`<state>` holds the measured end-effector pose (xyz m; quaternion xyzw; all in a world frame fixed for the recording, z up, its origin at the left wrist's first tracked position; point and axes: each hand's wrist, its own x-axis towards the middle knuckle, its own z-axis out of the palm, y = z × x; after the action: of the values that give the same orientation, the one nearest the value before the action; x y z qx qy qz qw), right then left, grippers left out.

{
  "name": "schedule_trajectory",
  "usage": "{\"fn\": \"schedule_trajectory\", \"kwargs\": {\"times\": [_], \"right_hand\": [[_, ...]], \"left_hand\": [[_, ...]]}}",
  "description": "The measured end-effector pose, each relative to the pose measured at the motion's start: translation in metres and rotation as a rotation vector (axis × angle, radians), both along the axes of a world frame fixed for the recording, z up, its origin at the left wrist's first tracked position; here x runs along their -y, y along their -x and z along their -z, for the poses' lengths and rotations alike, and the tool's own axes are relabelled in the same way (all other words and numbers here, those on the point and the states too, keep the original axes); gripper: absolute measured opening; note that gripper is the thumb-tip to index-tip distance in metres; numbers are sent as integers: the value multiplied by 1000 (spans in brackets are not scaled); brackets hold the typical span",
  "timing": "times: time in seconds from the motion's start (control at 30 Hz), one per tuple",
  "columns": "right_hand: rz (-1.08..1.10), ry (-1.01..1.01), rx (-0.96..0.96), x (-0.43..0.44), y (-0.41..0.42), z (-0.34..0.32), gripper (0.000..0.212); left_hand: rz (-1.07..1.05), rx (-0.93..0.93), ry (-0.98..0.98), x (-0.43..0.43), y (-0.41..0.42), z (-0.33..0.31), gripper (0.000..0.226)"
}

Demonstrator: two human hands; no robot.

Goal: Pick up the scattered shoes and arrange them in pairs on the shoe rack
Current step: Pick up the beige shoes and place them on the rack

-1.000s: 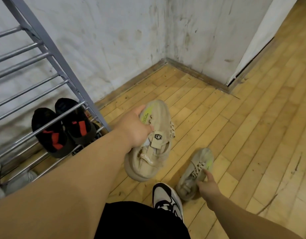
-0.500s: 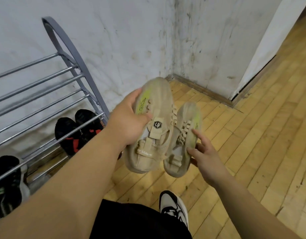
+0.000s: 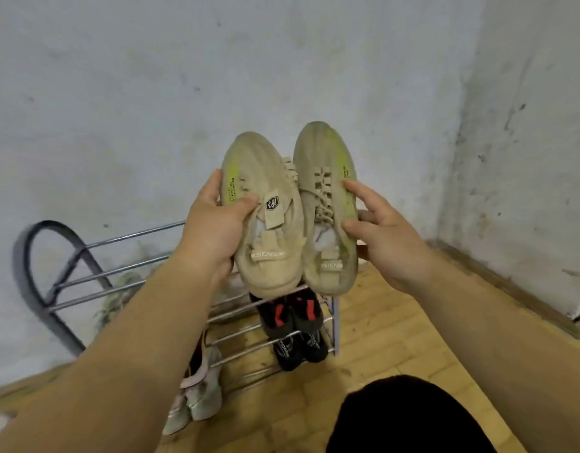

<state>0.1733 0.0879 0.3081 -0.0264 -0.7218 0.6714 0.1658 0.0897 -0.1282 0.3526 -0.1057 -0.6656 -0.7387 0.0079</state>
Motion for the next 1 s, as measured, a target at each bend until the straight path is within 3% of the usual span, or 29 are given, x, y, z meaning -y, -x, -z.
{"fn": "schedule_trajectory", "kwargs": {"times": [0.1,0.23,0.4,0.53,0.67,0.73,0.87,1.0], "right_hand": [[-90,-52,38,45,43,-17,56],[-85,-139,92,91,80,-9,53],[-38,-162,189,107,87,38,51],[24,-92,147,99,102,31,40],[46,-99,125,112,122,36,42],[82,-91,115,120,133,43,43],[196,-142,160,128,150,51,41],[197,-226,219,127,153,58,39]], "left_hand": [[-85,-18,84,54,15,3,72],[-204,11,132,107,41,31,83],[-236,82,146,132,63,79,50],[-268,107,59,138,87,81,40],[-212,67,112,134,105,82,38],[-175,49,222,130,108,83,41],[-145,76,683,124,108,85,80],[-249,-7,990,133,100,92,69]]}}
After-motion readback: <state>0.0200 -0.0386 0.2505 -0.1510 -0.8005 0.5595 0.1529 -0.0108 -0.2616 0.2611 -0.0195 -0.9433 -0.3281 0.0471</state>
